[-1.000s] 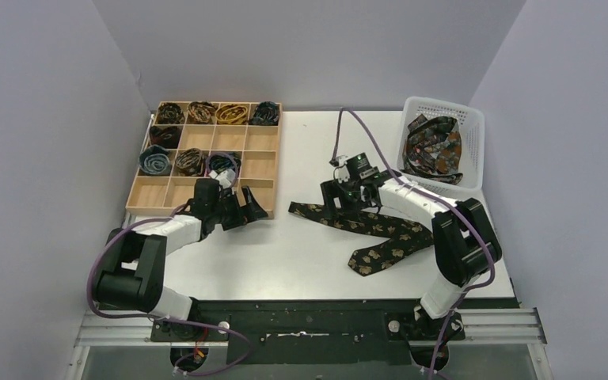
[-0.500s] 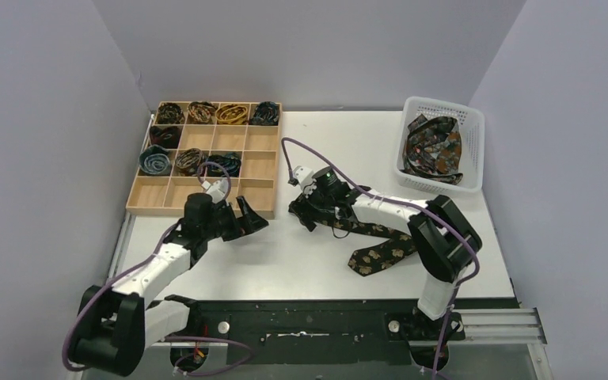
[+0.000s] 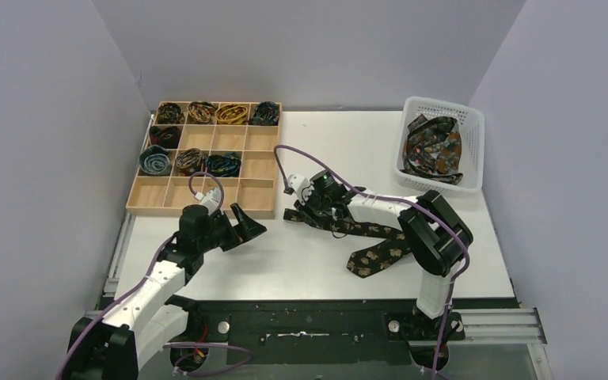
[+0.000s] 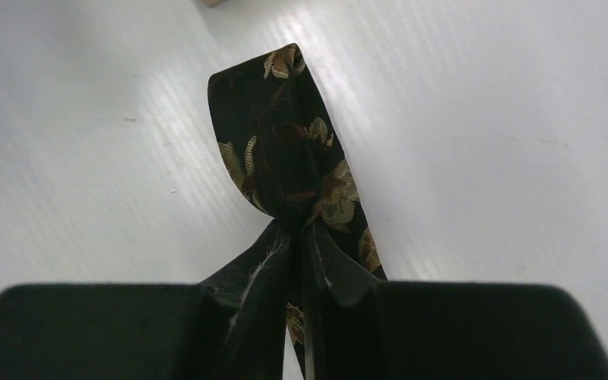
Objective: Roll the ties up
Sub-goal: Flatten out the tie at the center of the board.
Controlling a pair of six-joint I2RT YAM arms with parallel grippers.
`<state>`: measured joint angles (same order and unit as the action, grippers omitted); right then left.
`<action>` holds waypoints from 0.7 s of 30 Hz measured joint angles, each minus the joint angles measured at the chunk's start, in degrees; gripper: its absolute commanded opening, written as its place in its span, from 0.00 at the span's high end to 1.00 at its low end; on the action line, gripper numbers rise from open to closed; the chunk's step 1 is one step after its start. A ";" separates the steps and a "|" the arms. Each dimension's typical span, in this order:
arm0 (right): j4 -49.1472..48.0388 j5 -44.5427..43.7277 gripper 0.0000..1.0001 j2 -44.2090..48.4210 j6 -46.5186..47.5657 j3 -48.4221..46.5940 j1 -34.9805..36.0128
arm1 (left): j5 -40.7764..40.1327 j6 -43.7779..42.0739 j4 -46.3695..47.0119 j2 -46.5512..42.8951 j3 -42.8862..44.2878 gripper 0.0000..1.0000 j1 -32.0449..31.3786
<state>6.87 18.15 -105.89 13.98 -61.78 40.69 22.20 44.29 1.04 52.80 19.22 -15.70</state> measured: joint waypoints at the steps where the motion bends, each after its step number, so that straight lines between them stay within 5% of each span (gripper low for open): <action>1: 0.35 1.20 0.90 0.26 0.02 0.04 0.20 | -0.02 0.37 -0.15 -0.24 -0.15 0.14 -0.22; 7: 1.18 8.74 0.88 8.63 0.63 5.64 7.63 | -2.54 2.93 -3.26 -4.72 -0.72 0.14 -1.05; 10: -0.79 11.47 0.79 12.37 0.31 6.27 14.95 | -5.38 4.94 -5.90 -7.96 -1.11 0.14 -1.05; 16: -4.39 8.31 0.37 10.60 -5.25 1.42 18.12 | -9.90 9.70 -10.21 -14.25 -2.16 0.13 -1.09; 17: -3.76 5.86 0.16 10.16 -6.23 -0.35 17.77 | -10.05 10.12 -10.56 -14.84 -2.32 0.13 -1.09; 18: -3.26 3.87 0.07 10.10 -7.04 -1.36 17.40 | -10.10 10.60 -10.62 -15.34 -2.62 0.13 -1.09; 21: -0.68 -3.39 0.05 11.80 -10.45 -2.56 15.87 | -9.51 11.28 -10.67 -15.30 -4.02 0.13 -1.11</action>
<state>6.20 14.76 -94.08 3.53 -64.34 56.55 12.69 55.57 -9.63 37.50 15.20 -16.82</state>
